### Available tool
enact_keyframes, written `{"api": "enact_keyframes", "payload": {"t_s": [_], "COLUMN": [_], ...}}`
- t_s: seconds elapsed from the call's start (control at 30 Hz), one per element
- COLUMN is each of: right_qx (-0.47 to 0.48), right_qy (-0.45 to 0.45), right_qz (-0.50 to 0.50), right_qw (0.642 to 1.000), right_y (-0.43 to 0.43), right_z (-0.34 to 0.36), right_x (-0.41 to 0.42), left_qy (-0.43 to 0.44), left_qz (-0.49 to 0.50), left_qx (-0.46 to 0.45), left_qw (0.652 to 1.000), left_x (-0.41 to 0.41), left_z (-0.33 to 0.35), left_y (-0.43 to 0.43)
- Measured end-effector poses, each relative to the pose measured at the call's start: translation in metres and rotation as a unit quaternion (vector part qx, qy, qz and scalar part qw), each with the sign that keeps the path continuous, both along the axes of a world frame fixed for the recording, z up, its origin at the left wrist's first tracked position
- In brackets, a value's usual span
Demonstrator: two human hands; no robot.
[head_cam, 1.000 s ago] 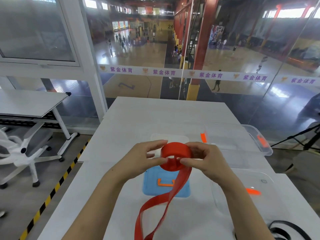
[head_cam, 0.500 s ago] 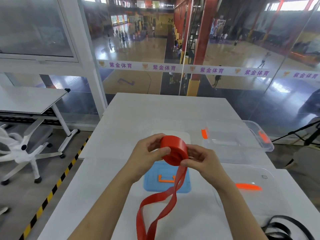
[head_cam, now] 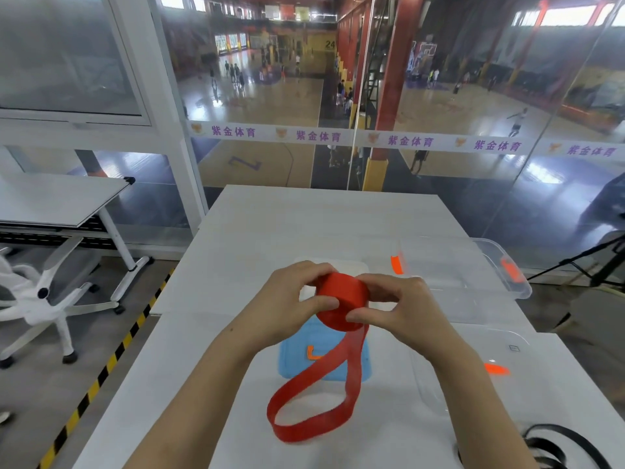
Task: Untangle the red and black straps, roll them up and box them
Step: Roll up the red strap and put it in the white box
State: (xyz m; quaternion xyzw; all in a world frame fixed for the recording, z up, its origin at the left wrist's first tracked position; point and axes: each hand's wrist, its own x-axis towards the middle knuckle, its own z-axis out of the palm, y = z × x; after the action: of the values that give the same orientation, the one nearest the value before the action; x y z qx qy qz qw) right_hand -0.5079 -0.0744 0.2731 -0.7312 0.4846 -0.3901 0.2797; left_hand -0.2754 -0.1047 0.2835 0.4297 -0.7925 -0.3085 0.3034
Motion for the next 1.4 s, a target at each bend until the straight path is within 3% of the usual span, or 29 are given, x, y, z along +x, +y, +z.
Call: {"api": "enact_keyframes", "payload": {"t_s": [0.07, 0.27, 0.53, 0.63, 0.77, 0.87, 0.93, 1.07, 1.23, 1.33, 1.4], "right_qx": [0.030, 0.047, 0.030, 0.013, 0.047, 0.068, 0.074, 0.076, 0.085, 0.064, 0.059], "right_qy": [-0.046, -0.081, 0.107, 0.093, -0.030, -0.104, -0.146, -0.143, -0.029, 0.038, 0.014], "right_qz": [0.003, -0.025, 0.020, 0.030, 0.028, 0.013, -0.006, -0.022, -0.004, 0.002, -0.005], "right_qw": [0.998, 0.995, 0.994, 0.995, 0.998, 0.992, 0.987, 0.987, 0.996, 0.997, 0.998], "right_y": [0.002, 0.006, -0.003, -0.004, 0.000, 0.005, 0.007, 0.010, 0.009, 0.008, 0.009], "right_z": [-0.005, -0.021, 0.003, 0.005, 0.000, -0.007, -0.010, -0.012, -0.005, 0.001, 0.000], "right_x": [-0.002, -0.008, 0.000, 0.007, 0.003, -0.001, 0.000, 0.001, -0.002, 0.001, 0.003], "left_qy": [0.046, 0.201, 0.001, -0.051, 0.077, 0.214, 0.259, 0.167, 0.051, -0.020, -0.024], "left_qz": [0.002, 0.014, -0.017, -0.020, 0.011, 0.018, 0.013, -0.022, -0.016, -0.020, -0.008], "left_qx": [-0.005, 0.124, 0.137, 0.058, 0.053, 0.114, 0.150, 0.179, 0.182, 0.118, 0.079], "left_qw": [0.999, 0.972, 0.990, 0.997, 0.996, 0.970, 0.954, 0.969, 0.982, 0.993, 0.997], "left_x": [-0.001, 0.001, 0.017, 0.010, 0.013, 0.014, 0.014, 0.021, 0.023, 0.011, 0.008], "left_z": [-0.008, -0.013, 0.002, 0.011, 0.009, 0.003, 0.003, -0.001, -0.001, 0.006, 0.008], "left_y": [0.000, 0.002, -0.003, 0.002, 0.009, 0.014, 0.015, 0.010, 0.009, 0.012, 0.013]}}
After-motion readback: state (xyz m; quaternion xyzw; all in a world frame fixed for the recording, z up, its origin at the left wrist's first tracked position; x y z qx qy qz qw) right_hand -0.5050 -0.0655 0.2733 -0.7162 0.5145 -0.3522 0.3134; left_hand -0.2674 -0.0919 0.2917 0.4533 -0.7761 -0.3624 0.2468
